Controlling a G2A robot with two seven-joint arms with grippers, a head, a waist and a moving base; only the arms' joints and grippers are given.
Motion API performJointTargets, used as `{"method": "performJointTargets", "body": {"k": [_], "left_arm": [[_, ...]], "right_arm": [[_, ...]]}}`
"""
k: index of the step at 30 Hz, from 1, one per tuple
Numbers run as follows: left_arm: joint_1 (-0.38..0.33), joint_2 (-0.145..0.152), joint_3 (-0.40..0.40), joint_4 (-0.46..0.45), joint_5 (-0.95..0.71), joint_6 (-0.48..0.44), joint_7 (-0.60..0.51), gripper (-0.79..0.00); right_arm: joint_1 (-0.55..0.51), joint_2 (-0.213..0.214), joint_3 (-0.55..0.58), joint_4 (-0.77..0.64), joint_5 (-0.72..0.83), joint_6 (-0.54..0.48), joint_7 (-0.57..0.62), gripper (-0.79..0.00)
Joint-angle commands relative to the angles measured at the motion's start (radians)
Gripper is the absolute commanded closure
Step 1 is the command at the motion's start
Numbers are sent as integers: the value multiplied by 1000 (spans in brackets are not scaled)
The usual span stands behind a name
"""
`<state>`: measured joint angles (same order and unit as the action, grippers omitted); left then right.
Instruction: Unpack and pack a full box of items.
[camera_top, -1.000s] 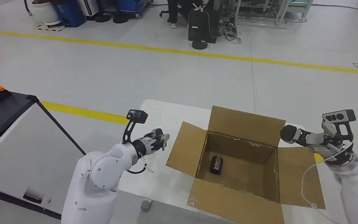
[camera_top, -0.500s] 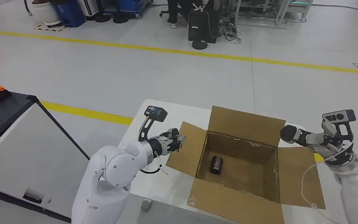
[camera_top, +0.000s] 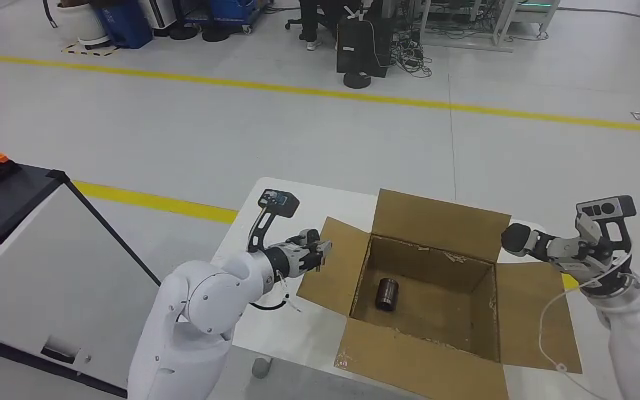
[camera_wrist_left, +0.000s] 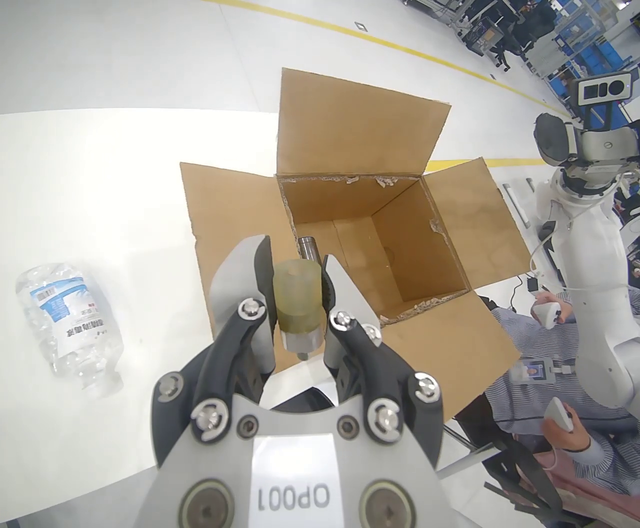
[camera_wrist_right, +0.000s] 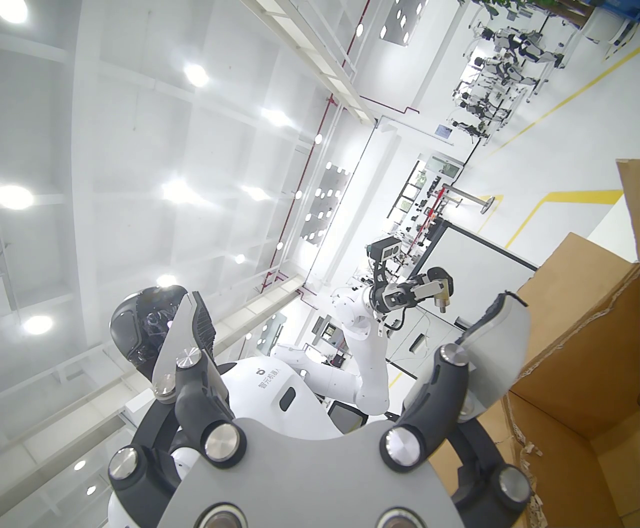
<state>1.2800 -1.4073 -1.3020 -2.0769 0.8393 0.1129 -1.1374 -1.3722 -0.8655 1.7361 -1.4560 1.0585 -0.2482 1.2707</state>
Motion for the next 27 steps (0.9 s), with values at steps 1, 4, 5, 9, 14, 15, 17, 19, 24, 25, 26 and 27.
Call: {"method": "performJointTargets", "body": {"k": [1,4,5,9,14,15,17,19,24,25,26,27], "left_arm": [[0,0,0,0,0,0,0,0],[-8,0,33,16,-21,-18,7,0],[-21,0,46,20,-31,-19,-6,0],[-90,-5,117,45,-66,-3,-56,0],[-208,-19,219,136,-105,39,-74,0],[-233,-24,241,160,-117,51,-77,0],[-285,-34,280,209,-157,73,-80,0],[-335,-43,317,268,-182,90,-79,0],[-419,-68,408,372,-243,116,-53,0],[-426,-74,421,389,-278,120,-41,0],[-434,-80,432,411,-308,124,-27,0],[-443,-85,447,434,-321,126,-10,0]], "right_arm": [[0,0,0,0,0,0,0,-785],[0,0,0,0,0,0,0,-785],[0,0,0,0,0,0,0,-785],[0,0,0,0,0,0,0,-785],[0,0,0,0,0,0,0,-785],[0,0,0,0,0,0,0,-785],[0,0,0,0,0,0,0,-785],[0,0,0,0,0,0,0,-785],[0,0,0,0,0,0,0,-785],[0,0,0,0,0,0,0,-785],[0,0,0,0,0,0,0,-785],[0,0,0,0,0,0,0,-785]]}}
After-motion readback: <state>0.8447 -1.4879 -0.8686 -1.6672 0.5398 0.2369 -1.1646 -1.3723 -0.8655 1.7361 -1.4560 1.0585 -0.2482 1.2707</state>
